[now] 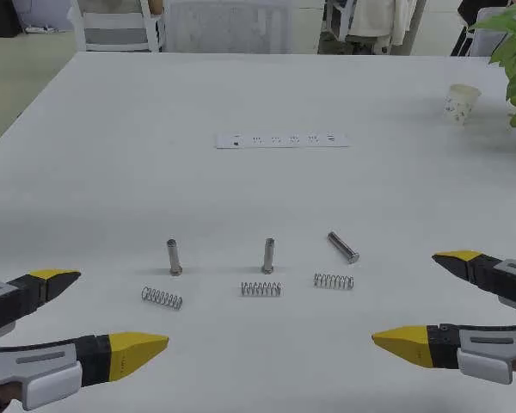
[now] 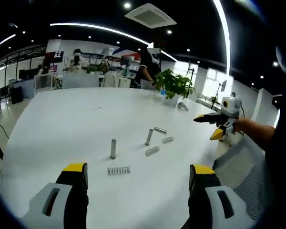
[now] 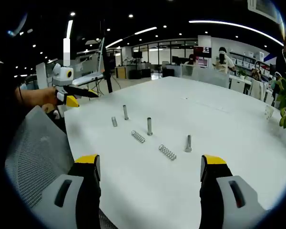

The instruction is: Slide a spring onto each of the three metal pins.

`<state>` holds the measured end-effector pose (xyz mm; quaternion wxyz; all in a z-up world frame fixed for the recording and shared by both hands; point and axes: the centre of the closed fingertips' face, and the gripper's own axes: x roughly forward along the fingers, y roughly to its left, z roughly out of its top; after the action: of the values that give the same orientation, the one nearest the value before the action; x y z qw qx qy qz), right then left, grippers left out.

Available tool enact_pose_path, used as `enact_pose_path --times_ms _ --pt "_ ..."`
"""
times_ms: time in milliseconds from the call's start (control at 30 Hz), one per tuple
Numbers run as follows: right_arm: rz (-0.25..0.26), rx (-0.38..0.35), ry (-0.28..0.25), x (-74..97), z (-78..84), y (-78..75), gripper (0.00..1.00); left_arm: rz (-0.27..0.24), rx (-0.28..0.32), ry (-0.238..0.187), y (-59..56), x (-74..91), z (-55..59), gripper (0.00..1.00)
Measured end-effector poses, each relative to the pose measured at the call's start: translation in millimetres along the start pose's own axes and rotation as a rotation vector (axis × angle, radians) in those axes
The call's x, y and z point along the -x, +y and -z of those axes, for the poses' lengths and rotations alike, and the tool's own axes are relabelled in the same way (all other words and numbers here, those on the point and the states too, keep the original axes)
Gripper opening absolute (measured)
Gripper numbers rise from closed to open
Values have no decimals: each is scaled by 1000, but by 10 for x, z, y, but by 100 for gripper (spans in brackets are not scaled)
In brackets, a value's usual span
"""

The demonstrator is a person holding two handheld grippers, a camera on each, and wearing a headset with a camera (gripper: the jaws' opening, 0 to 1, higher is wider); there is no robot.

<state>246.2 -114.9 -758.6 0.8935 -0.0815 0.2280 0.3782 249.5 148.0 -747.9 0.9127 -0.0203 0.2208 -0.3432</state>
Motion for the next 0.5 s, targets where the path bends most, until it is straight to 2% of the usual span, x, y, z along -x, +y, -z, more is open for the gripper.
enact_pose_path --times_ms 500 --pt "7 4 -3 8 -18 -20 86 5 3 -9 -40 -24 -3 82"
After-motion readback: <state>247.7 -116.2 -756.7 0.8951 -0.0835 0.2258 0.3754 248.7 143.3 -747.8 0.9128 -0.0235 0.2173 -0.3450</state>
